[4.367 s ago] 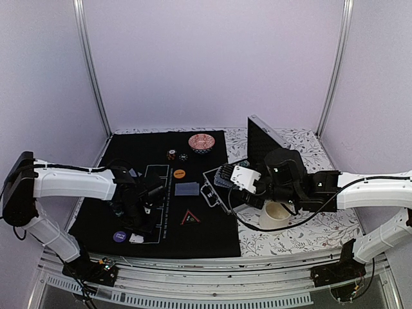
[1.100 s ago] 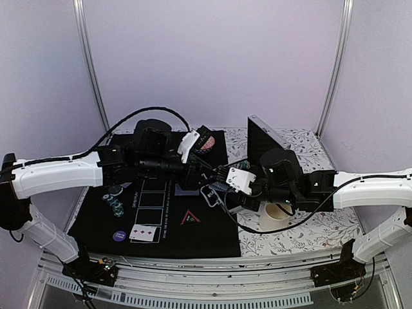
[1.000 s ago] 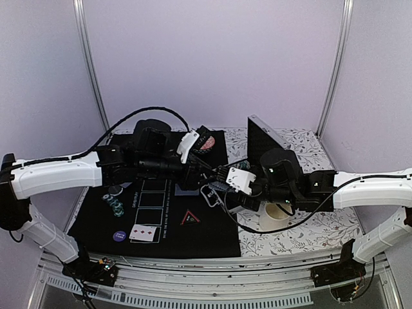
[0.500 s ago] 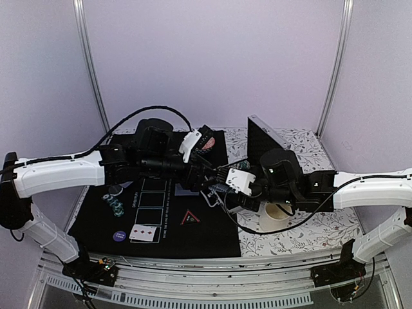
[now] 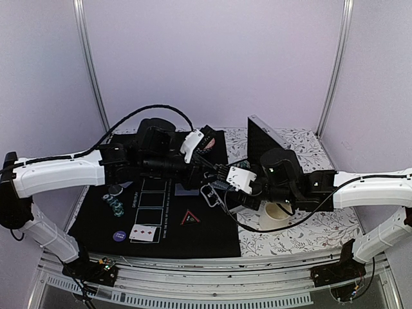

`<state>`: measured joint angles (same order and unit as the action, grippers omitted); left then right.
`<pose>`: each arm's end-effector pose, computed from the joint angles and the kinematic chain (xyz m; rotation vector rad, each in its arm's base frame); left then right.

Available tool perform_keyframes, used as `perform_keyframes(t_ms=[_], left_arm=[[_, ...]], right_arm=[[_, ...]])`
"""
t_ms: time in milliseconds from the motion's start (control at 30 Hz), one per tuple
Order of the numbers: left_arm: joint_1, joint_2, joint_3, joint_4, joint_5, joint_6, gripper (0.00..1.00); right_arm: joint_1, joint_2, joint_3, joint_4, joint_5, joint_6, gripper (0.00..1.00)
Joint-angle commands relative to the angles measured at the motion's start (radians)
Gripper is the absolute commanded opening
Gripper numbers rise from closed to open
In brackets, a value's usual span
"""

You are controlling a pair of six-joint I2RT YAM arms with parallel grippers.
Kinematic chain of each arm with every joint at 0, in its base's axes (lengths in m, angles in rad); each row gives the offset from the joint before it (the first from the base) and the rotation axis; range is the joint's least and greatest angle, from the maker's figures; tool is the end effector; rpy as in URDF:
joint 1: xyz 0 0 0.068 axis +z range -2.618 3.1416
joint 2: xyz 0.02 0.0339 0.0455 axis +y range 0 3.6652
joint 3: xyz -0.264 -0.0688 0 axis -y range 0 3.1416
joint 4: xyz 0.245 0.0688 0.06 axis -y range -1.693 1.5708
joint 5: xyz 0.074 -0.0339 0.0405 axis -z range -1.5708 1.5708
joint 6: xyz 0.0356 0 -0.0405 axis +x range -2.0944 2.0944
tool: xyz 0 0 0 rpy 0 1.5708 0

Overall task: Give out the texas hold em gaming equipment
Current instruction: Pick up the poker card from the face-down deck piles.

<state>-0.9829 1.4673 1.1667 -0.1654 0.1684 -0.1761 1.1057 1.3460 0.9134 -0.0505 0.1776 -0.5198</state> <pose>0.1847 -0.2879 0.3118 0.9458 1.9313 -0.8766 0.1426 0.2700 0.2720 -1.4112 1.4878 0.1830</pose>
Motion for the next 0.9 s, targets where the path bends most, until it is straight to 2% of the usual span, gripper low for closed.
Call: perform_keyframes(t_ms=[0,200,333,433,667,767,867], left_arm=[[0.008,-0.046,-0.015,-0.041,-0.090,0.009,0.39],[0.008,-0.053,-0.022,-0.053,-0.083,0.006,0.39],[0.008,-0.055,-0.022,-0.036,-0.010,0.006,0.51],[0.008,-0.071,-0.031,-0.014,0.036,0.007,0.55],[0.009,-0.149,-0.072,0.004,0.047,0.007,0.63],[0.011,-0.167,-0.087,0.005,0.041,-0.004,0.62],[0.010,-0.165,-0.091,0.012,0.045,-0.009,0.51]], right_arm=[[0.009,-0.012,0.020,0.029,-0.016,-0.008,0.44],[0.009,-0.013,0.022,0.029,-0.012,-0.011,0.44],[0.009,-0.010,0.024,0.028,-0.012,-0.011,0.44],[0.009,-0.009,0.023,0.027,-0.012,-0.011,0.44],[0.009,-0.005,0.023,0.027,-0.012,-0.013,0.44],[0.009,-0.001,0.024,0.029,-0.013,-0.013,0.44],[0.009,0.001,0.026,0.030,-0.016,-0.013,0.44]])
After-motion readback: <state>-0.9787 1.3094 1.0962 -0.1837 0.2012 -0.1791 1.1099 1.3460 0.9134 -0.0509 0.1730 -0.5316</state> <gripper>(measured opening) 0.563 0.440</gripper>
